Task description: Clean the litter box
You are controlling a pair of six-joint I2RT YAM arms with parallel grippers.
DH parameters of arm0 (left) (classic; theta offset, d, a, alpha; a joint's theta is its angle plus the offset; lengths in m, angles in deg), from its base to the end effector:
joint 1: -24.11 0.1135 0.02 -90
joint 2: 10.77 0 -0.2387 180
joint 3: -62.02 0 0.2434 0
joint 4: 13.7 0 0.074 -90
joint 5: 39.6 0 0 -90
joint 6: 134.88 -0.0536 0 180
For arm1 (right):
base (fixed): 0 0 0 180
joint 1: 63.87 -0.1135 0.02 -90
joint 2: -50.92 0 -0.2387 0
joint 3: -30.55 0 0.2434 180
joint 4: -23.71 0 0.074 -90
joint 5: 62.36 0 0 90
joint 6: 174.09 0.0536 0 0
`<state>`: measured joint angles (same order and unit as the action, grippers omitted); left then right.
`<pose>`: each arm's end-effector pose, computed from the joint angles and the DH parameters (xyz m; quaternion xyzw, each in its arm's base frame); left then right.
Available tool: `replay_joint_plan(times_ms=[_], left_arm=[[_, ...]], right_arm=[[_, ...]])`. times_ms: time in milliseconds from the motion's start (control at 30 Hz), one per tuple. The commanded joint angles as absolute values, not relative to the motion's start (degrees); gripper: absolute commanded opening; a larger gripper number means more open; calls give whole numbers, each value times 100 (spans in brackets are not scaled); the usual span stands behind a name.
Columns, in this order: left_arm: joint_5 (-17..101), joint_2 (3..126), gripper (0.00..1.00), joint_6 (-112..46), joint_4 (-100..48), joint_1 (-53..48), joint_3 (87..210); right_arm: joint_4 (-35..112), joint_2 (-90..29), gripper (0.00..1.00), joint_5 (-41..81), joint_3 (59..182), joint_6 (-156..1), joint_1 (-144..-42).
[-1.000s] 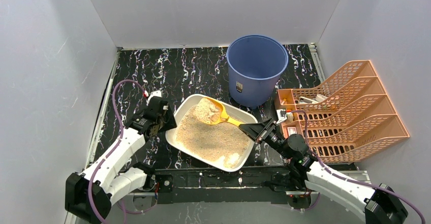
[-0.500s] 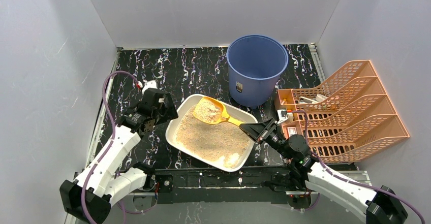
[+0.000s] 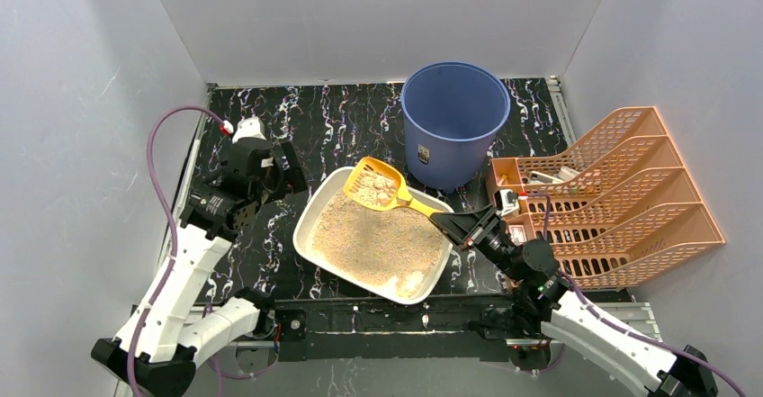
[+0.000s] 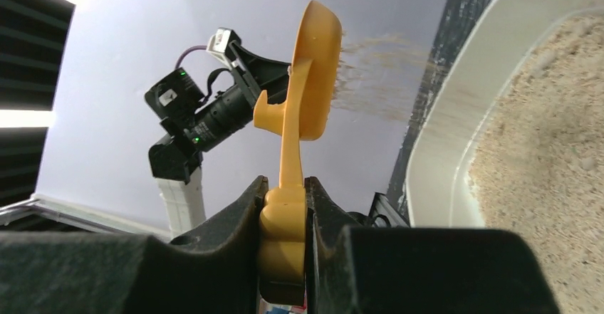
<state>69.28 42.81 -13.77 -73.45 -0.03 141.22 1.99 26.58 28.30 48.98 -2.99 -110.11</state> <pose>0.1905 -0.0664 0.3409 -0.1297 0.8652 -0.0859 0.4766 0.1162 0.1205 0.2216 0.1850 0.5741 0.7133 0.3569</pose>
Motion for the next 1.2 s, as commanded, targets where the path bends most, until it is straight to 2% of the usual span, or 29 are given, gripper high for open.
replay_joint_plan(times_ms=[0,33,100,167,200,267,300,400,433,467,500,533,600,633,700,800,867,900,967,1000,1067,1133,1167], left_arm=[[6998,4203,98,-1528,-7708,-6,14538],[6952,4197,98,-1545,-7719,-8,14621],[6889,4188,98,-1585,-7725,-6,14737],[6871,4202,98,-1615,-7779,-6,14884],[6868,4213,98,-1629,-7819,-6,14964],[6857,4210,98,-1639,-7853,-6,15049],[6838,4199,98,-1640,-7832,-6,15055],[6753,4194,98,-1643,-7785,-6,15069],[6732,4196,98,-1641,-7795,-6,15079],[6717,4184,98,-1633,-7790,-6,15062],[6700,4173,98,-1632,-7766,-6,15046],[6687,4156,98,-1632,-7733,-6,15015],[6680,4144,98,-1653,-7731,-6,15019],[6688,4144,98,-1664,-7755,-6,15039],[6701,4136,98,-1716,-7757,-6,15042],[6719,4147,98,-1784,-7768,-6,15066],[6723,4156,98,-1826,-7781,-6,15088],[6727,4153,98,-1857,-7769,-6,15076],[6728,4165,98,-1894,-7762,-6,15092],[6731,4169,98,-1903,-7766,-6,15106],[6704,4170,98,-1925,-7715,-6,15104],[6688,4186,98,-1962,-7692,-6,15128],[6700,4202,98,-1973,-7705,-6,15156]], right_arm=[[-351,2560,1,2515,5155,-176,-11010],[14,2540,1,2438,5309,-330,-11005],[710,2894,1,3056,5333,-135,-11003],[-120,2818,1,2876,5178,43,-11005],[-78,2650,1,2476,5387,-26,-11002],[1202,2762,1,2476,5940,-567,-11005],[1896,2969,1,3089,6085,-495,-11008],[478,2859,1,2623,5643,-135,-11005],[596,2673,1,2359,5814,-289,-11005],[1422,2620,1,2393,6200,-544,-11009],[1903,2700,1,2743,6368,-614,-11010],[1919,2867,1,2960,6264,-539,-11010],[766,2919,1,2817,5841,-301,-11008],[907,2839,1,2572,5914,-293,-11007],[2028,2917,1,2905,6289,-490,-11005],[1066,2960,1,2829,6056,-482,-11008],[2320,2967,1,3105,6539,-748,-11003],[2274,2979,1,3137,6533,-693,-11007],[930,2873,1,2851,6150,-466,-11008],[980,2812,1,2805,6222,-505,-11010],[2326,2897,1,3195,6630,-611,-11010],[1124,2899,1,2949,6237,-447,-11005],[1114,2819,1,2843,6264,-415,-11007]])
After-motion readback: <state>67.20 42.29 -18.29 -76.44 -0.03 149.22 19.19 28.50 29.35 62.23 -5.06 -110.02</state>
